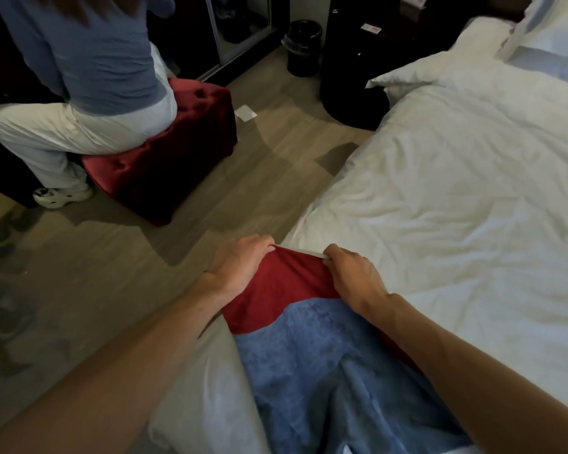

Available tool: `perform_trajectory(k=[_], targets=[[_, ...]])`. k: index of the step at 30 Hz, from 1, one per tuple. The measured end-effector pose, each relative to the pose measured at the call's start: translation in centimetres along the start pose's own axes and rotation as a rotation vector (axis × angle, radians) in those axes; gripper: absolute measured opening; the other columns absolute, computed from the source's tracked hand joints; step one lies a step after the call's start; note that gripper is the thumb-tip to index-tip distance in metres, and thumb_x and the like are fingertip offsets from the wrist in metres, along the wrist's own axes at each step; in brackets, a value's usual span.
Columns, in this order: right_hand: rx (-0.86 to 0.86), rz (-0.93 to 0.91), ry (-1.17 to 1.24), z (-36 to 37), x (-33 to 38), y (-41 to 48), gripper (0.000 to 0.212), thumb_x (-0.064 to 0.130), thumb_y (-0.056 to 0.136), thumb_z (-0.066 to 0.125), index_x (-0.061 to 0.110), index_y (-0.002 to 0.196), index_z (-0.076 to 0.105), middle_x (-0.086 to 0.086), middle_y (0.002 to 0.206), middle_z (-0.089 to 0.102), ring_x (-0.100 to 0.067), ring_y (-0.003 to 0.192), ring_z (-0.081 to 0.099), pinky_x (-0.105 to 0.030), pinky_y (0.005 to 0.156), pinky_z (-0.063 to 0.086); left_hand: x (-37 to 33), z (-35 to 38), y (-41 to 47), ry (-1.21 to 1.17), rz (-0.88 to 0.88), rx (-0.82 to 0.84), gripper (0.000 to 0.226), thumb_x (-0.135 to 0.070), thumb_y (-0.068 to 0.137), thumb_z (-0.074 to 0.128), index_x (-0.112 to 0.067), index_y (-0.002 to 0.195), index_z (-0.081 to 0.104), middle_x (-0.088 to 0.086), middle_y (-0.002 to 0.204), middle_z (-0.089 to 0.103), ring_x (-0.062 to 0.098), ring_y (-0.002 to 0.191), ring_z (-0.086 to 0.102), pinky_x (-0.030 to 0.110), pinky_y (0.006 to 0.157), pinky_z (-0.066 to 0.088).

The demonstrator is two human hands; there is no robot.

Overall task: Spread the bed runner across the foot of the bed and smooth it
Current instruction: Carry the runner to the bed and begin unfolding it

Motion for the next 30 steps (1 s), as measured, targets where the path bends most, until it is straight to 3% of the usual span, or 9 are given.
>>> perform_trajectory(k=[7, 15, 18, 21, 23, 26, 30], targets=[[-0.062, 0.073, 0.016, 0.5, -3.7, 3.8, 0.016, 0.026, 0.098, 0.042, 0.017, 0.106, 0.052, -0.002, 0.101, 0.064, -0.027, 0.083, 0.061, -0.033, 0.068, 0.043, 0.8, 3.2, 6.0, 0.134, 0.026, 0.121, 0.031, -0.042, 0.099, 0.032, -0.022, 0.101, 0.056, -0.003, 0.092, 0.063, 0.021, 0.081, 0.065, 0.037, 0.071, 0.049], [-0.018, 0.250, -0.091, 3.4, -11.5, 6.6, 0.019, 0.031, 0.099, 0.039, 0.020, 0.107, 0.052, -0.001, 0.100, 0.057, -0.028, 0.082, 0.060, -0.036, 0.069, 0.047, -1.1, 11.7, 10.3, 0.229, 0.068, 0.052, 0.031, -0.035, 0.099, 0.035, -0.022, 0.112, 0.059, -0.001, 0.100, 0.063, 0.021, 0.093, 0.056, 0.036, 0.082, 0.038], [0.011, 0.352, -0.181, 4.5, -14.2, 7.3, 0.018, 0.027, 0.098, 0.039, 0.018, 0.107, 0.051, -0.004, 0.103, 0.054, -0.027, 0.085, 0.057, -0.035, 0.070, 0.045, -0.9, 15.6, 10.1, 0.171, -0.002, 0.096, 0.045, -0.040, 0.097, 0.033, -0.019, 0.135, 0.044, 0.005, 0.121, 0.057, 0.023, 0.111, 0.051, 0.041, 0.093, 0.038], [0.011, 0.432, -0.345, 5.9, -15.3, 7.5, 0.033, 0.014, 0.092, 0.041, 0.018, 0.124, 0.047, -0.009, 0.122, 0.051, -0.028, 0.110, 0.050, -0.037, 0.093, 0.038, -0.3, 18.9, 8.5, 0.109, -0.093, 0.192, 0.060, -0.046, 0.095, 0.016, -0.018, 0.147, 0.025, 0.013, 0.146, 0.038, 0.027, 0.134, 0.035, 0.048, 0.107, 0.030], [-0.030, 0.356, -0.356, 7.3, -13.8, 7.6, 0.044, 0.012, 0.088, 0.044, 0.014, 0.132, 0.045, -0.015, 0.134, 0.047, -0.032, 0.124, 0.043, -0.042, 0.104, 0.030, 0.2, 20.6, 7.0, 0.076, -0.109, 0.255, 0.065, -0.050, 0.091, 0.004, -0.023, 0.149, 0.011, 0.013, 0.154, 0.023, 0.029, 0.142, 0.021, 0.051, 0.112, 0.021], [-0.034, 0.096, -0.275, 10.5, -9.9, 7.6, 0.046, 0.019, 0.090, 0.050, 0.011, 0.135, 0.048, -0.018, 0.141, 0.045, -0.033, 0.133, 0.039, -0.047, 0.111, 0.026, 1.0, 22.1, 5.7, 0.063, -0.090, 0.303, 0.065, -0.051, 0.089, -0.002, -0.028, 0.149, -0.004, 0.012, 0.158, 0.006, 0.029, 0.145, 0.007, 0.053, 0.114, 0.013], [0.062, 0.026, -0.309, 14.0, -8.9, 7.8, 0.049, 0.029, 0.101, 0.032, 0.016, 0.147, 0.029, -0.014, 0.155, 0.023, -0.029, 0.144, 0.016, -0.042, 0.117, 0.003, 1.7, 23.2, 5.4, 0.041, -0.087, 0.330, 0.060, -0.050, 0.093, 0.005, -0.030, 0.146, -0.014, 0.010, 0.158, -0.003, 0.027, 0.145, -0.001, 0.052, 0.115, 0.011]])
Point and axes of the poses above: each hand's wrist, its own y-axis towards the middle knuckle, its own z-axis out of the palm, x = y × z, the point moved 8 cm from there along y, towards the middle knuckle
